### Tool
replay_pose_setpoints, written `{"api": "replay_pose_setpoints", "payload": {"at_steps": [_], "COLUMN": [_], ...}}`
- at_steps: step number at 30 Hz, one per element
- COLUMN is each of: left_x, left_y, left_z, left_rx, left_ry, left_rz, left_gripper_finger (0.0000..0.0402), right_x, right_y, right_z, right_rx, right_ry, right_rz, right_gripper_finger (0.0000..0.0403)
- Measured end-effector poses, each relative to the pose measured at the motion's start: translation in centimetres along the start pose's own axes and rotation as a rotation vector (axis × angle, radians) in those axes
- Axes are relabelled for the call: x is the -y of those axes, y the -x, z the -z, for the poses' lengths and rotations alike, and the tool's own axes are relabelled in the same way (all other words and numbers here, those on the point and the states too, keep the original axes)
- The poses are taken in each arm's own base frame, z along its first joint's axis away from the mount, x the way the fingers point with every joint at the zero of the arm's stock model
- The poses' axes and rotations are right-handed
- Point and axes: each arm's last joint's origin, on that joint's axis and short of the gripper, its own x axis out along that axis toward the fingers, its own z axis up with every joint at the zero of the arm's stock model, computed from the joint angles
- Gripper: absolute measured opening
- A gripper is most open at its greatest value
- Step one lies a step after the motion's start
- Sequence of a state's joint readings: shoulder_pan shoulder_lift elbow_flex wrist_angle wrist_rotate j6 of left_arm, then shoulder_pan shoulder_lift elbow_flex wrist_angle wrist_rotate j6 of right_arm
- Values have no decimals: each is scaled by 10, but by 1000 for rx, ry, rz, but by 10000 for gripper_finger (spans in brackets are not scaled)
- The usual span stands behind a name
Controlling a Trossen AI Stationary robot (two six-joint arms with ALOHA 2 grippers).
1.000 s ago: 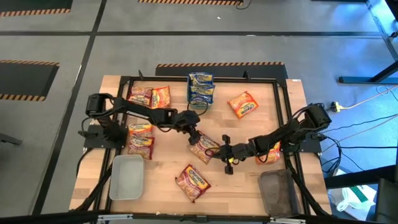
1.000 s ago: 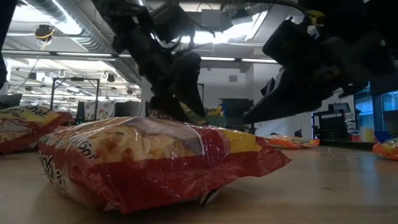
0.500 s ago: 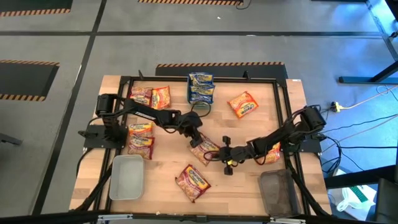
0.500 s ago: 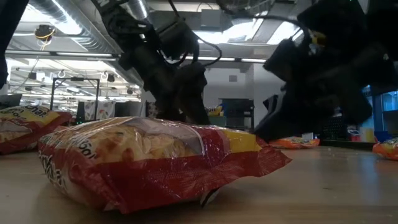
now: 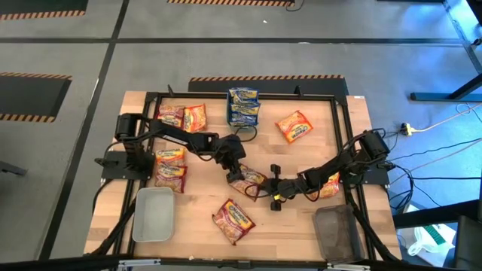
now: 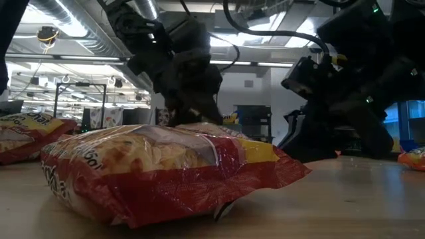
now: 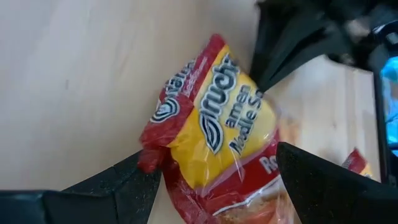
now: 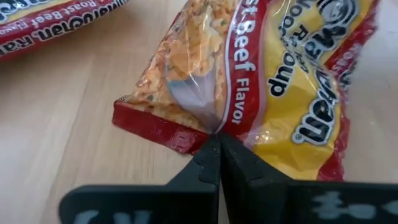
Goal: Sort Maruchan noodles
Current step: Put the red noodle pack into the gray bin
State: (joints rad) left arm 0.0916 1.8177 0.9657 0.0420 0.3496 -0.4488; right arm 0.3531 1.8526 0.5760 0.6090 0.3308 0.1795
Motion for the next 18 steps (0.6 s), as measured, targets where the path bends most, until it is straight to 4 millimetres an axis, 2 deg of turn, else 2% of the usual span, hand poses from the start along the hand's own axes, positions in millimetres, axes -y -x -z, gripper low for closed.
{"api": "replay_pose_setpoints", "payload": {"at_steps": [2,7,10,13,18], "left_x": [-1,-7,-13,-14,-23], "left_y": [2,3,2,4,-3], "left_z": [-6,-19,-17,-22,-19], "left_rx": [47,169,185,212,143], "left_ry": [-19,-58,-49,-47,31], "left_rz": [-24,-224,-328,-297,-190], "left_gripper_finger": [304,304,304,304,304], "right_x": [0,1,1,1,0], "right_y": [0,0,-1,-3,-5], "right_z": [0,0,0,2,2], "right_rx": [2,8,16,19,30], "right_ry": [1,2,-1,-2,15], "right_rz": [12,33,31,31,29], "right_gripper_finger": [1,1,1,1,1]}}
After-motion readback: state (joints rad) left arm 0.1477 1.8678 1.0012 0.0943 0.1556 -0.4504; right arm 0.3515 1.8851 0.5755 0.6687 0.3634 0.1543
